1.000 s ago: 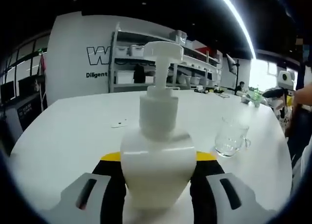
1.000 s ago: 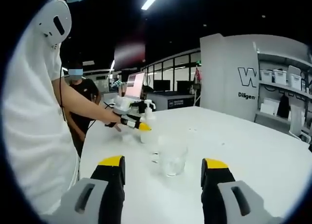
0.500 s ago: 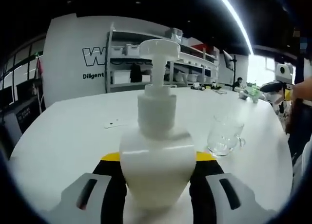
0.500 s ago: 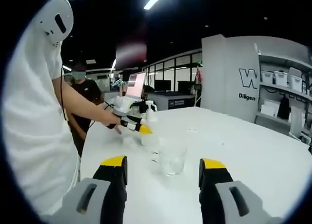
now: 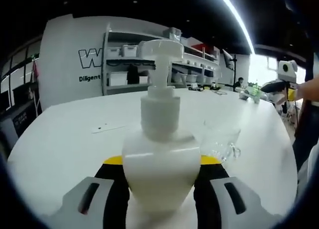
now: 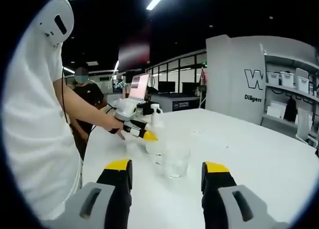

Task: Hold the bottle steady, press the pump all the way down and release, and repeat the specified number of times to dispense into the cup

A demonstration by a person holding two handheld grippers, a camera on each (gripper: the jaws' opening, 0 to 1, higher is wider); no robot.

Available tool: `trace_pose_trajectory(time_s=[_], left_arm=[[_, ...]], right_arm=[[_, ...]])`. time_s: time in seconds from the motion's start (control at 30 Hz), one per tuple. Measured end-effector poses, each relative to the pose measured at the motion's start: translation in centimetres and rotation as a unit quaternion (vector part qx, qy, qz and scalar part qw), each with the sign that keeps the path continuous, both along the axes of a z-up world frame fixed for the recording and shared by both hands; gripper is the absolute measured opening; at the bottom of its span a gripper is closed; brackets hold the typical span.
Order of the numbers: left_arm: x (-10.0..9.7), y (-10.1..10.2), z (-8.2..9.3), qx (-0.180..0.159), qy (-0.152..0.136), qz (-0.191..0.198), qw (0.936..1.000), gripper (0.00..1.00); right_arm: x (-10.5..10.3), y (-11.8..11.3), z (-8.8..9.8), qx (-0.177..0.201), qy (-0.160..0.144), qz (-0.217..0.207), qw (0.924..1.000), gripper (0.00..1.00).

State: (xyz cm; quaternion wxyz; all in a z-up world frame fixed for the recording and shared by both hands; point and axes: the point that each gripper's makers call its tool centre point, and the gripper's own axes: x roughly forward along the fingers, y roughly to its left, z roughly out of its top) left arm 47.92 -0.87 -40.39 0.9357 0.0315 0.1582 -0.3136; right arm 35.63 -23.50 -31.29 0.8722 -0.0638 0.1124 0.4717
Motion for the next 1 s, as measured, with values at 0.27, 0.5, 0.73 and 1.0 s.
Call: trace_pose_trajectory(time_s=[0.27, 0.5, 0.73, 1.0], left_arm=[[-0.2, -2.0, -0.2, 0.003, 0.001, -0.011, 0.9999, 0.48], [-0.3, -2.9, -0.2, 0.009, 0.004, -0.011, 0.9999, 0.48], [-0.3, -3.5, -0.3, 0.016, 0.004, -0.009, 0.9998, 0.48], [-0.3, -4.0, -0.3, 0.020, 0.005, -0.005, 0.9998, 0.48]], right_arm=[[0.3, -0.6, 1.3, 0.018, -0.036, -0.001, 0.9992, 0.69], [0.5, -1.3, 1.7, 0.016, -0.052, 0.001, 0.9985, 0.76], [0.7, -1.6, 1.9, 0.012, -0.054, 0.009, 0.9984, 0.74], [0.6, -1.8, 1.8, 0.003, -0.049, 0.025, 0.9985, 0.67]])
